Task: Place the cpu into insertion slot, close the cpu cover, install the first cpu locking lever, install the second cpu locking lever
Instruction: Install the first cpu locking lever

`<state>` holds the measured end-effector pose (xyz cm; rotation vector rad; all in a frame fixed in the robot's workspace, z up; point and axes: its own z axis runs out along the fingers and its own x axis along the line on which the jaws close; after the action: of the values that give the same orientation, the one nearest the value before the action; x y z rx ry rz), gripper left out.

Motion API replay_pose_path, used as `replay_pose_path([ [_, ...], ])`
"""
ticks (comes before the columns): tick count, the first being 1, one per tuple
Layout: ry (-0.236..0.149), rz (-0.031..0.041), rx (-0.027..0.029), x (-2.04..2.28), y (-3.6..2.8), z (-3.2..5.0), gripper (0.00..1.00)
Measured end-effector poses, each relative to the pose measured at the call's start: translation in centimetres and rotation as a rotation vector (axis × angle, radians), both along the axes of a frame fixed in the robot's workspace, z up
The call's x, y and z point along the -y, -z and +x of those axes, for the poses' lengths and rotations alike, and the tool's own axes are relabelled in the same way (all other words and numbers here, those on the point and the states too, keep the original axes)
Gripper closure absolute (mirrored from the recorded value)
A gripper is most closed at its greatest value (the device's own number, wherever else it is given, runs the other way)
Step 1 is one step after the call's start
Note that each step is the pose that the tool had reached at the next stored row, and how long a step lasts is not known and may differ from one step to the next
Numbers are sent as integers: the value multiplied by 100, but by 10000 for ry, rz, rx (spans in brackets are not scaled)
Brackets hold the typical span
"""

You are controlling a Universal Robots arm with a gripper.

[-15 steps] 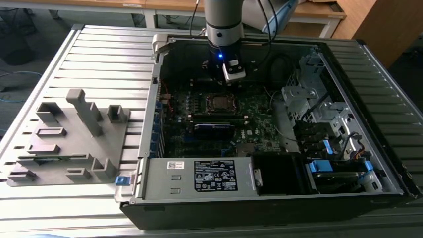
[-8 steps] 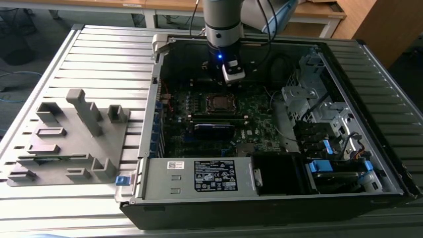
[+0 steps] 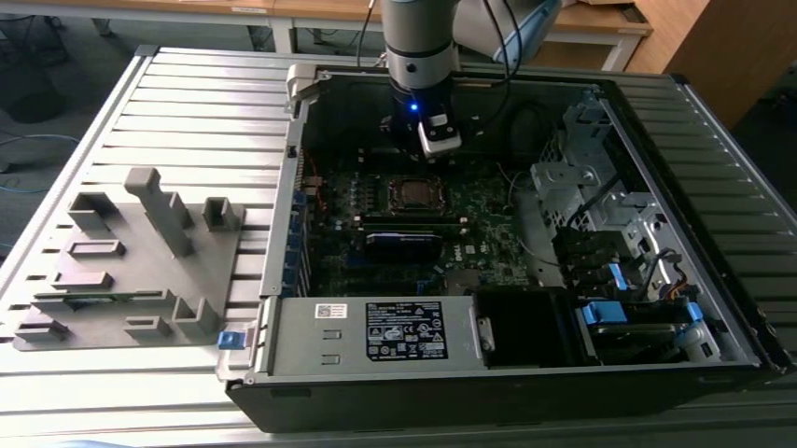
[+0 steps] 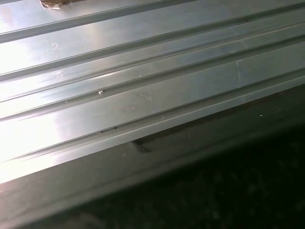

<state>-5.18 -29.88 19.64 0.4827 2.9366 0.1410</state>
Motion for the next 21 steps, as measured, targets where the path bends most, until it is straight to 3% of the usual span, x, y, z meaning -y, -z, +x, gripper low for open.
replay_pose_path([
  [9,0,-154,57,5,8,0,89],
  [15,0,-154,63,4,5,0,89],
  [21,-1,-150,63,2,-49,0,89],
])
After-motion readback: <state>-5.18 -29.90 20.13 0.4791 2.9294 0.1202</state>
